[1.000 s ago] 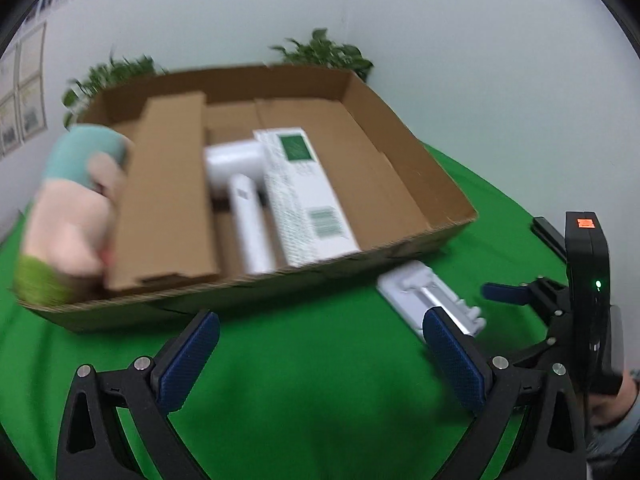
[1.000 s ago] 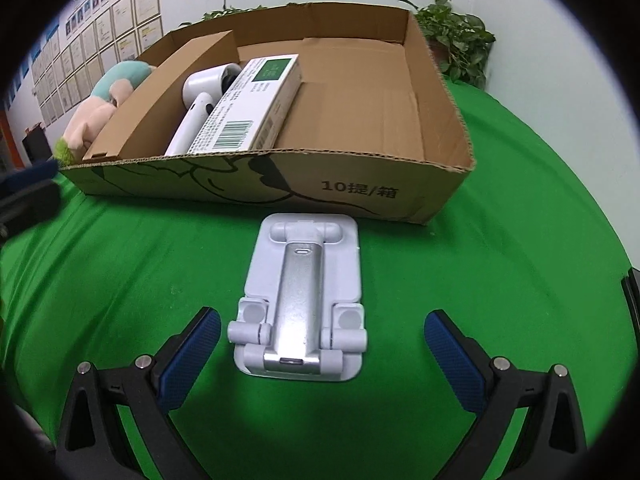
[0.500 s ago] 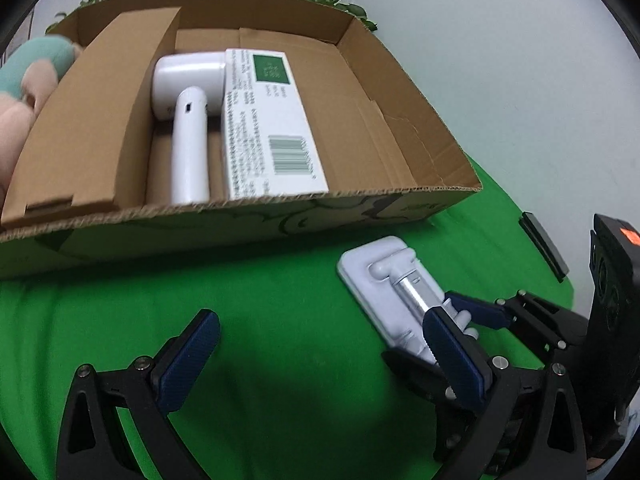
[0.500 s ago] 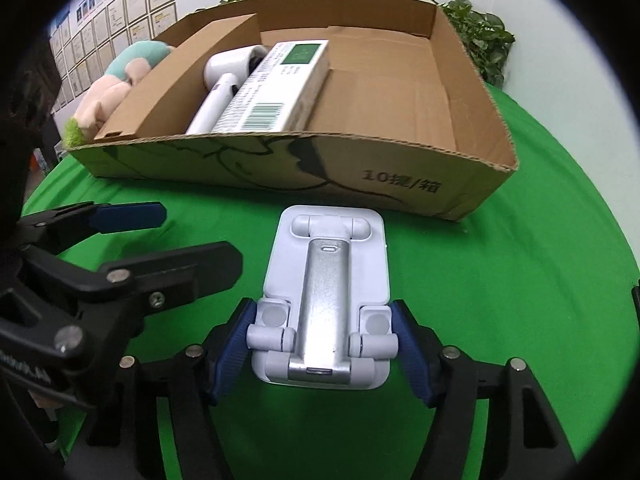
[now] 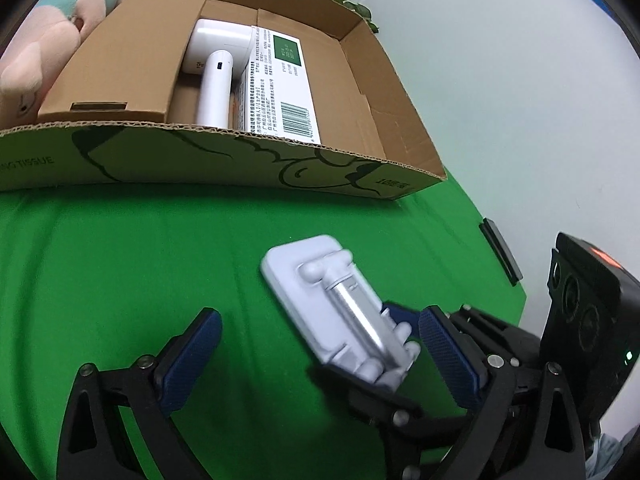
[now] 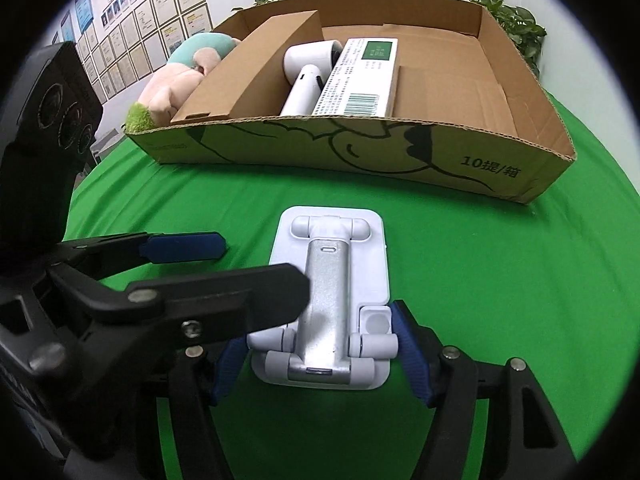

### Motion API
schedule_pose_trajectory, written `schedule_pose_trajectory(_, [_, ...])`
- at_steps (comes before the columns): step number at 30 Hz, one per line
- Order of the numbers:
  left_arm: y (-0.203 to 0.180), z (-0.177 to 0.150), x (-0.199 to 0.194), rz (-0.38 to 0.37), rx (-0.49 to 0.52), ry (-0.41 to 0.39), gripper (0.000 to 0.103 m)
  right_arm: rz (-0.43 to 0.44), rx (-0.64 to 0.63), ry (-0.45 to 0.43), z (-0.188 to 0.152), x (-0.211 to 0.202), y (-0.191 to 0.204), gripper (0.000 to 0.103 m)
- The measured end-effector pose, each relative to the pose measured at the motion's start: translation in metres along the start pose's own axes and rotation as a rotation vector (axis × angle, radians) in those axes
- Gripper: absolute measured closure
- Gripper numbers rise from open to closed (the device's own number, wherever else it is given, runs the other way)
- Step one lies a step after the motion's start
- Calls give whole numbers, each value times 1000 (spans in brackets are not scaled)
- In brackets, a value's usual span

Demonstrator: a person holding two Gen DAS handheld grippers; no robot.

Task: Organize objects
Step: 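Close the left gripper on the phone stand while the right gripper grips it too, then lift the phone stand upright with both grippers and carry it over the tray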

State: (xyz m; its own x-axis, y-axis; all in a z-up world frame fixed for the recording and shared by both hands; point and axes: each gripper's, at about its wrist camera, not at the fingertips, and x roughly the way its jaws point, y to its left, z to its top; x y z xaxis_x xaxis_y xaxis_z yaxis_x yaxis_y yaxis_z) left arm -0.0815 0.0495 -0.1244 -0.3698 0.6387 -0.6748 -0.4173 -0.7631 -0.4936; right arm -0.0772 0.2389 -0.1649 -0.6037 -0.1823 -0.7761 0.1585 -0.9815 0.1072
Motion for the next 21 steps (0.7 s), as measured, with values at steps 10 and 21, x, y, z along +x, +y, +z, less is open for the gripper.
schedule_pose_trajectory(10, [9, 1, -3, 14, -49, 6, 42, 182, 95, 13, -4, 0, 6, 37])
schedule_pose_trajectory(21, [6, -4, -4, -2, -38, 37, 63, 193, 90, 15, -1, -1, 11, 38])
